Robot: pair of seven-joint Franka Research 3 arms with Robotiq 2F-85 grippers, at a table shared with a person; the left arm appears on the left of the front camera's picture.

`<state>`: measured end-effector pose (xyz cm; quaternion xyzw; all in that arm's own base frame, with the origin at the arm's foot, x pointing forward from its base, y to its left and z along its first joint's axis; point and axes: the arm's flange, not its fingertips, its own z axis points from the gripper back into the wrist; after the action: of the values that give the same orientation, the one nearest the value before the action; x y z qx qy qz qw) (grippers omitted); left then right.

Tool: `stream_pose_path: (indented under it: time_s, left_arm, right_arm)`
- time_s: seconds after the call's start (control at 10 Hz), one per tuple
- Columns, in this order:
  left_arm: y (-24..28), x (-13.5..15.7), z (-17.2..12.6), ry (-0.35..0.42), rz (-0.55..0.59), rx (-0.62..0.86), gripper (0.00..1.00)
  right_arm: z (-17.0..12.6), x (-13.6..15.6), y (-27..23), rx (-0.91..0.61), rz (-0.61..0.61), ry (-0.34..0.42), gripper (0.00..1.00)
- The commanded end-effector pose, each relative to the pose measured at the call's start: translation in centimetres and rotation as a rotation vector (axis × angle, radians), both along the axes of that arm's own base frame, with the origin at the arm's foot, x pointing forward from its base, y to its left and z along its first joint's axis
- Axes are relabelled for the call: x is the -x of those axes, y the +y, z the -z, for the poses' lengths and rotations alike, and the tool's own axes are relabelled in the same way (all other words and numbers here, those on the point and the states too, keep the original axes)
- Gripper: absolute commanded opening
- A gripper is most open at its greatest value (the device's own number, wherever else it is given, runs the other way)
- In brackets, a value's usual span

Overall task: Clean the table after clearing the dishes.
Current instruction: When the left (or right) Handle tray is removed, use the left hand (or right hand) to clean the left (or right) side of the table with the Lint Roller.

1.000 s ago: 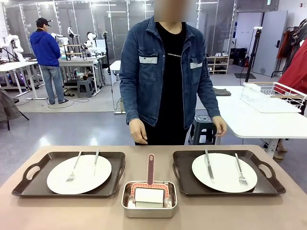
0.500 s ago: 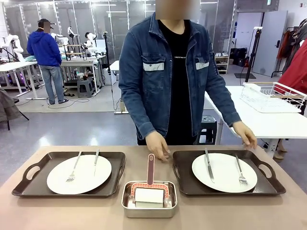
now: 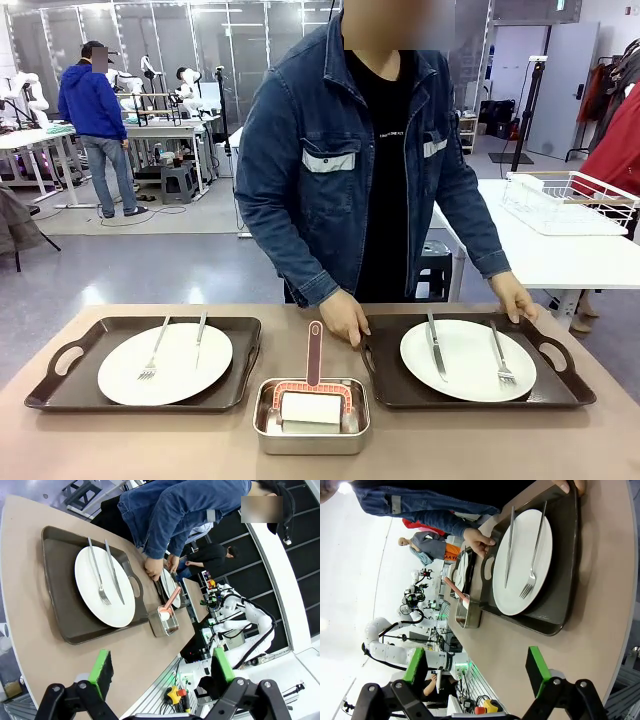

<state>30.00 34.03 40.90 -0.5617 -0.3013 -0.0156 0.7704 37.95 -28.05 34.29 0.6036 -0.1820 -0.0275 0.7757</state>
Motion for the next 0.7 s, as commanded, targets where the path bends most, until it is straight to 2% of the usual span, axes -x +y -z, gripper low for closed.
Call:
stream_pose_path:
  time_s: [0.0, 0.6]
  left_arm:
    - [0.13, 0.40, -0.11, 0.001, 0.002, 0.002, 1.00]
    - [0.13, 0.40, -0.11, 0.001, 0.002, 0.002, 1.00]
  right_arm:
    - [-0.30, 0.15, 0.00, -0.010, -0.005, -0.004, 1.00]
    - [-0.30, 0.15, 0.00, -0.010, -0.005, -0.004, 1.00]
